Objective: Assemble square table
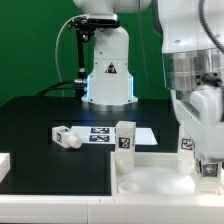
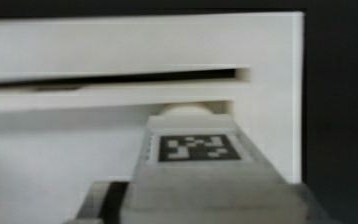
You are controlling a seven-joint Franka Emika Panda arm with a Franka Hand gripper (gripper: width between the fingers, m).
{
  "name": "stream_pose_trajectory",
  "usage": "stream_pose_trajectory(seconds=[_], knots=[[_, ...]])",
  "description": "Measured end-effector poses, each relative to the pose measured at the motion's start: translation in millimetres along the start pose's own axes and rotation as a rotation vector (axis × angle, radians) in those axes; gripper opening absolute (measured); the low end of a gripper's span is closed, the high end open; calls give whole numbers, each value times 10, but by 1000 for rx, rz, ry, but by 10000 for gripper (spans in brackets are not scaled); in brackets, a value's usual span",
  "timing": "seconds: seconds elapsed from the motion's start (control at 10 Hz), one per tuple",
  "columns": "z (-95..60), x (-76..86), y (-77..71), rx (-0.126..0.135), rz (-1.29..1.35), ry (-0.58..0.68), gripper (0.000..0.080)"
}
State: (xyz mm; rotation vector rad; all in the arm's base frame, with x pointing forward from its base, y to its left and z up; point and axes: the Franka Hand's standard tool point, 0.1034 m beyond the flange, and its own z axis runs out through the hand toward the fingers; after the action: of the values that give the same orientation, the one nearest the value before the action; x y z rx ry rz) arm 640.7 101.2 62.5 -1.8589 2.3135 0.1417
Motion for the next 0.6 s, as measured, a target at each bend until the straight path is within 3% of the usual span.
stream_pose_trajectory(seconds=[0.1, 0.2, 0.3, 0.4, 0.5, 0.6], knots=[[1, 0, 2, -1, 14, 2, 281], [1, 1, 1, 0, -7, 2, 373], [-4, -2, 9, -10, -67, 6, 373], [-37, -31, 33, -54, -204, 23, 548], [-79, -63, 12, -60, -343, 27, 548], [-82, -60, 4, -55, -581, 23, 634]])
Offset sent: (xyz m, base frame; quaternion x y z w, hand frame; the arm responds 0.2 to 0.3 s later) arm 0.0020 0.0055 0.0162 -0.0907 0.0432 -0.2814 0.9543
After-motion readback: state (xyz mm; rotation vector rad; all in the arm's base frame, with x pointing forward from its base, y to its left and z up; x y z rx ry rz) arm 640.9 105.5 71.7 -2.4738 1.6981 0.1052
